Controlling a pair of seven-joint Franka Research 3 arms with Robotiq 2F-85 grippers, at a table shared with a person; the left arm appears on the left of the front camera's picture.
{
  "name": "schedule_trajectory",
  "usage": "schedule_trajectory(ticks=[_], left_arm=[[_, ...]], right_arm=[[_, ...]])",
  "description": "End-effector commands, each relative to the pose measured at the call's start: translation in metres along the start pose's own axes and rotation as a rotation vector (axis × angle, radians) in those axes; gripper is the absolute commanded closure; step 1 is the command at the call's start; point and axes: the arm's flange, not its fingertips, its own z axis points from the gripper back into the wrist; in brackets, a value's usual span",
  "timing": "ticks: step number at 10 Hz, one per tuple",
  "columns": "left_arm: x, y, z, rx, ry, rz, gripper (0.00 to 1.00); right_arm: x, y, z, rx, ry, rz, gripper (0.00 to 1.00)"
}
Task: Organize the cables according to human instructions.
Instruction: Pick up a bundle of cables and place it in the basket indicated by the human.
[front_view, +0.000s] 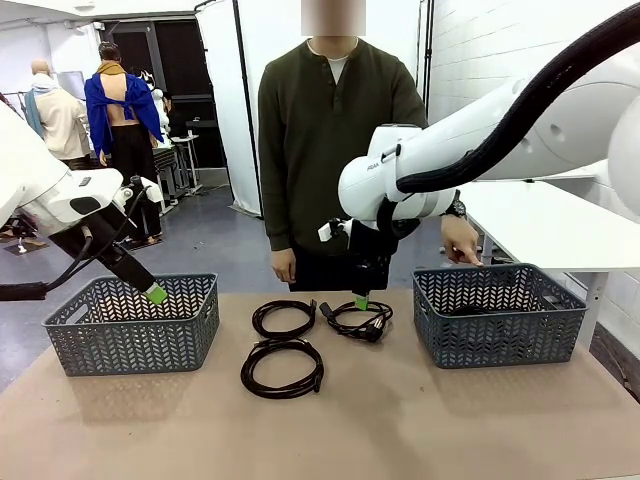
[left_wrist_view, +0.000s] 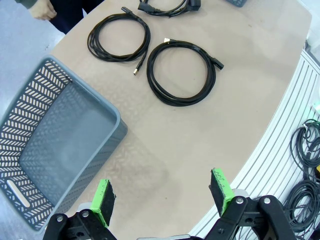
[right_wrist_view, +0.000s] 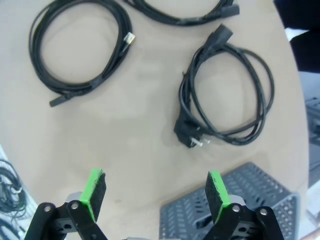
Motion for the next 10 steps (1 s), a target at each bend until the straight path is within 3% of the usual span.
schedule_trajectory(ticks=[1, 7, 10], left_arm=[[-0.002, 0.002, 0.0, -0.012, -0.016, -0.006, 0.0], [-0.002, 0.002, 0.0, -0.012, -0.016, -0.006, 0.0], [-0.002, 0.002, 0.0, -0.012, -0.016, -0.006, 0.0]], right_arm=[[0.023, -0.012, -0.013, -0.025, -0.002, 0.048, 0.0], [0.054, -0.034, -0.062, -0.089, 0.023, 0.058, 0.0], [0.06, -0.038, -0.079, -0.05, 0.043, 0.055, 0.0]])
